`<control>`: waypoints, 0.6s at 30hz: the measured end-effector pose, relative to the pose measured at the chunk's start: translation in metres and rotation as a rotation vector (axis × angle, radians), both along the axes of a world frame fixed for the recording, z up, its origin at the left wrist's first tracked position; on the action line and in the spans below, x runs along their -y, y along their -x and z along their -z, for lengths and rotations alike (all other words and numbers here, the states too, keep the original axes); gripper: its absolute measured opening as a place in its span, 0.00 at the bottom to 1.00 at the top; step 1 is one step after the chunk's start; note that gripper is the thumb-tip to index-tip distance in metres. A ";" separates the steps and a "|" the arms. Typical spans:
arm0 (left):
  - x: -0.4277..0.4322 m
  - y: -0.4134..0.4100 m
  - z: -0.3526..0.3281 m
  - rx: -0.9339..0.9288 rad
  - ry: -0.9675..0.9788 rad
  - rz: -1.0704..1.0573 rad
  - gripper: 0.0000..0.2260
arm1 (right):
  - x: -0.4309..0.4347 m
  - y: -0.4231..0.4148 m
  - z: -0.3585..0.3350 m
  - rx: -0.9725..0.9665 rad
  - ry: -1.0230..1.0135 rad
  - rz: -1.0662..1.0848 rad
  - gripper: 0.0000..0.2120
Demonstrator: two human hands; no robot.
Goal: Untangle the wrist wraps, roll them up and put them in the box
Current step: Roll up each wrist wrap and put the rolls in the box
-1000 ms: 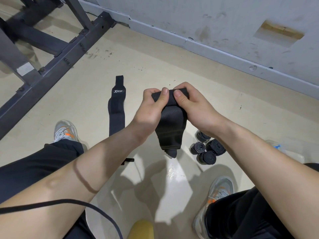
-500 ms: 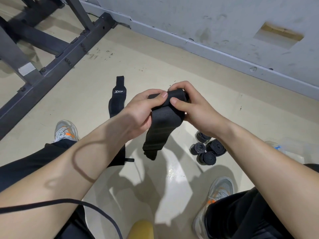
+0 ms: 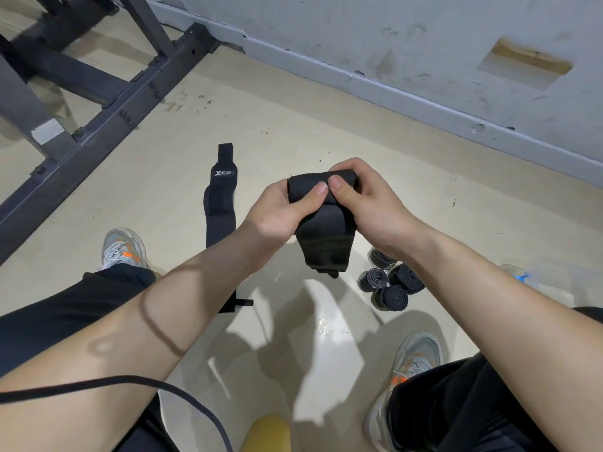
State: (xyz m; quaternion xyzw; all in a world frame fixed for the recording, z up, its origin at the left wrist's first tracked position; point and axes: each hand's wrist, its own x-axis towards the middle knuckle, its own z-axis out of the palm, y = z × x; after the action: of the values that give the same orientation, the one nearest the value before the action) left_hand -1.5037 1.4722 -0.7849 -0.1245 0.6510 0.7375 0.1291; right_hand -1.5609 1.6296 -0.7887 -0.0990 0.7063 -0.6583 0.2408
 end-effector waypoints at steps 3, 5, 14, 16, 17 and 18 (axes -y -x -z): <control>-0.001 0.000 -0.002 -0.008 -0.009 -0.039 0.22 | 0.000 -0.002 -0.002 -0.062 -0.007 -0.007 0.08; 0.000 0.001 -0.003 -0.016 0.016 -0.104 0.26 | 0.000 -0.002 -0.002 -0.063 0.029 0.002 0.09; 0.006 0.002 0.001 -0.118 0.134 -0.117 0.10 | 0.002 0.001 -0.003 0.175 -0.009 -0.031 0.21; 0.006 0.002 -0.001 -0.149 0.169 -0.105 0.12 | 0.002 0.002 -0.004 0.143 0.031 -0.024 0.18; 0.005 0.002 -0.002 -0.150 0.174 -0.103 0.12 | 0.002 0.003 -0.004 0.138 0.058 -0.021 0.14; 0.006 0.002 -0.002 -0.141 0.170 -0.103 0.12 | 0.001 0.003 -0.004 0.135 0.084 -0.020 0.10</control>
State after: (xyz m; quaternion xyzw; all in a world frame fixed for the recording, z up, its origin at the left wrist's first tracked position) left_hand -1.5052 1.4666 -0.7832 -0.1161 0.7116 0.6921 0.0340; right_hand -1.5636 1.6289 -0.7851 -0.0714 0.6592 -0.6901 0.2902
